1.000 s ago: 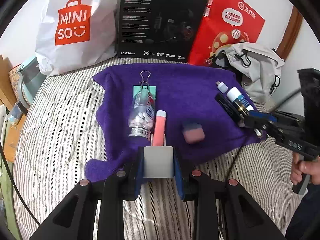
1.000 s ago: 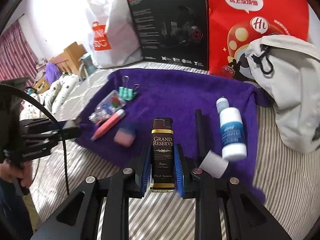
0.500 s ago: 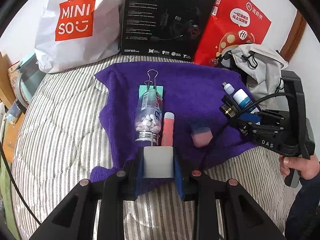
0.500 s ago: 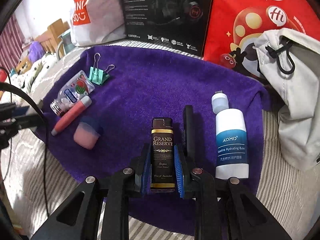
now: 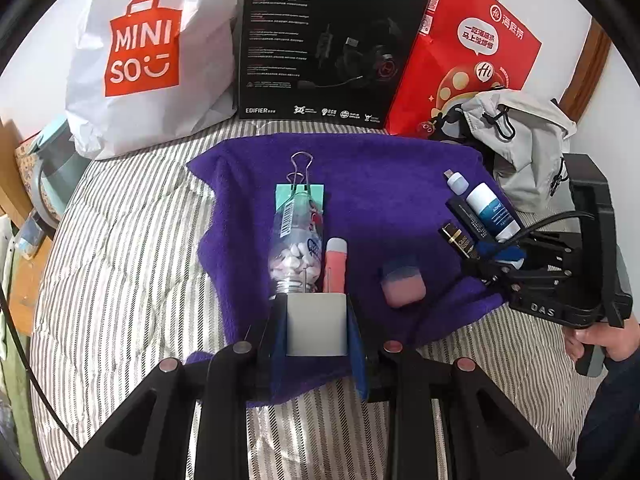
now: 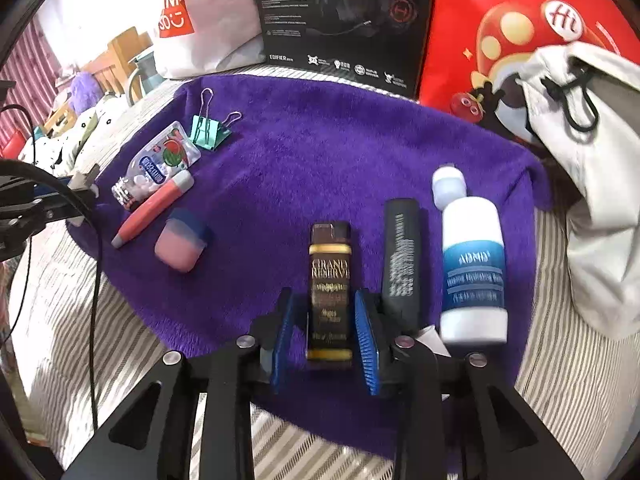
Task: Organize rigid objects
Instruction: 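Place Grand Reserve bottle on towel with right gripper while left gripper carries charger, then lower the white charger onto the towel beside the pink jar and open the left gripper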
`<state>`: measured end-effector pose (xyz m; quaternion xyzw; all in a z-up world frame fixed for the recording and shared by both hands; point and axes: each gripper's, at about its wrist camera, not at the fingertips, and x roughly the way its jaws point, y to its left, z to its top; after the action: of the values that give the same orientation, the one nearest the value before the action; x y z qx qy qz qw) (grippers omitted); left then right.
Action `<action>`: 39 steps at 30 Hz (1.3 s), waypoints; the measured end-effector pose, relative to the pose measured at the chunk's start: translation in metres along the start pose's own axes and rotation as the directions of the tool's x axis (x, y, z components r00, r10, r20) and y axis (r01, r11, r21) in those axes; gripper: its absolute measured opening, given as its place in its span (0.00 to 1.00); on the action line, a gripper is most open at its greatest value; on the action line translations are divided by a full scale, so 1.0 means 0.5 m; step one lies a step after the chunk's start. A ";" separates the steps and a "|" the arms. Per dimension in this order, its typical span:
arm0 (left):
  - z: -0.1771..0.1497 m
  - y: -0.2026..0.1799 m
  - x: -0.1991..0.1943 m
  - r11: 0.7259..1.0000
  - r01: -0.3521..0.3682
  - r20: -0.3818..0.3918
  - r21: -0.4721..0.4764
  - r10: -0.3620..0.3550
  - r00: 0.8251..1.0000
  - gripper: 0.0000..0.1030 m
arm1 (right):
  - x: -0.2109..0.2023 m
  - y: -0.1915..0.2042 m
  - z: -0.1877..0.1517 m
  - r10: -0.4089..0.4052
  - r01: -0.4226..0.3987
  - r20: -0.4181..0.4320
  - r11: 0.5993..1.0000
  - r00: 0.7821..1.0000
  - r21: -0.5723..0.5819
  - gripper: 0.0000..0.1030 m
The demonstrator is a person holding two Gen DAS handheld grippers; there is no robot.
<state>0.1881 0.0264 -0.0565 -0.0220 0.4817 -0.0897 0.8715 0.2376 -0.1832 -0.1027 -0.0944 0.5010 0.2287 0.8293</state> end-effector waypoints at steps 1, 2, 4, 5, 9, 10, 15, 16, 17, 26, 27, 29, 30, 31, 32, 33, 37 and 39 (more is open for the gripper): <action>0.003 -0.003 0.003 1.000 0.004 -0.001 0.002 -0.004 1.000 0.25 | -0.008 -0.003 -0.004 0.005 -0.005 0.006 1.000 1.000 0.003 0.30; 0.004 -0.005 0.005 1.000 0.006 -0.001 0.004 -0.006 1.000 0.25 | -0.018 -0.006 -0.008 0.010 -0.010 0.016 1.000 1.000 0.006 0.30; 0.007 -0.012 0.013 1.000 0.010 -0.007 0.011 -0.010 1.000 0.25 | -0.038 -0.009 -0.012 0.010 -0.010 0.035 1.000 0.999 0.011 0.30; 0.009 -0.016 0.018 1.000 0.012 -0.011 0.016 -0.012 1.000 0.25 | -0.050 -0.011 -0.014 0.010 -0.011 0.049 1.000 0.999 0.013 0.30; 0.015 -0.037 0.044 0.999 0.020 -0.034 0.041 -0.019 0.999 0.25 | -0.099 -0.015 -0.027 0.002 -0.004 0.090 1.000 0.996 0.014 0.31; 0.016 -0.042 0.052 0.999 0.018 -0.042 0.045 -0.016 0.999 0.25 | -0.109 -0.015 -0.032 -0.001 0.000 0.094 1.000 0.996 0.011 0.32; 0.018 -0.058 0.086 0.997 -0.018 -0.073 0.074 0.023 0.997 0.25 | -0.148 -0.016 -0.058 0.001 -0.002 0.123 1.000 0.992 0.007 0.32; 0.017 -0.062 0.093 0.996 -0.028 -0.082 0.084 0.035 0.996 0.25 | -0.155 -0.016 -0.064 0.000 -0.002 0.128 1.000 0.992 0.010 0.32; 0.018 -0.066 0.096 0.995 -0.037 -0.078 0.094 0.045 0.996 0.25 | -0.161 -0.016 -0.069 -0.004 0.003 0.130 1.000 0.992 0.010 0.32; 0.030 -0.101 0.110 0.988 -0.039 -0.096 0.151 0.054 0.994 0.25 | -0.199 -0.018 -0.099 -0.032 0.029 0.158 0.999 0.987 0.021 0.32; 0.030 -0.105 0.114 0.987 -0.042 -0.102 0.156 0.059 0.993 0.25 | -0.200 -0.018 -0.101 -0.031 0.028 0.158 0.999 0.987 0.023 0.32; 0.030 -0.111 0.124 0.986 -0.041 -0.112 0.161 0.060 0.992 0.25 | -0.200 -0.022 -0.108 -0.031 0.027 0.157 0.999 0.987 0.032 0.33; 0.030 -0.114 0.129 0.986 -0.040 -0.116 0.161 0.060 0.991 0.25 | -0.199 -0.023 -0.109 -0.031 0.025 0.156 0.999 0.987 0.036 0.33; 0.029 -0.116 0.134 0.986 -0.040 -0.121 0.162 0.060 0.991 0.25 | -0.197 -0.025 -0.112 -0.029 0.023 0.152 0.999 0.988 0.040 0.33; 0.028 -0.118 0.137 0.985 -0.045 -0.118 0.166 0.065 0.991 0.25 | -0.195 -0.028 -0.115 -0.029 0.023 0.147 0.999 0.989 0.045 0.33; 0.028 -0.120 0.137 0.984 -0.050 -0.114 0.170 0.071 0.991 0.25 | -0.194 -0.029 -0.118 -0.030 0.024 0.145 0.999 0.989 0.048 0.33; 0.026 -0.120 0.137 0.981 -0.057 -0.105 0.184 0.077 0.991 0.25 | -0.186 -0.035 -0.128 -0.026 0.018 0.132 0.998 0.991 0.062 0.33; 0.025 -0.120 0.136 0.981 -0.059 -0.107 0.187 0.080 0.991 0.26 | -0.183 -0.034 -0.130 -0.022 0.014 0.127 0.998 0.992 0.065 0.33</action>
<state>0.2256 -0.0454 -0.0992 0.0805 0.5208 -0.1045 0.8434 0.1586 -0.2494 -0.0553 -0.0575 0.4531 0.2108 0.8643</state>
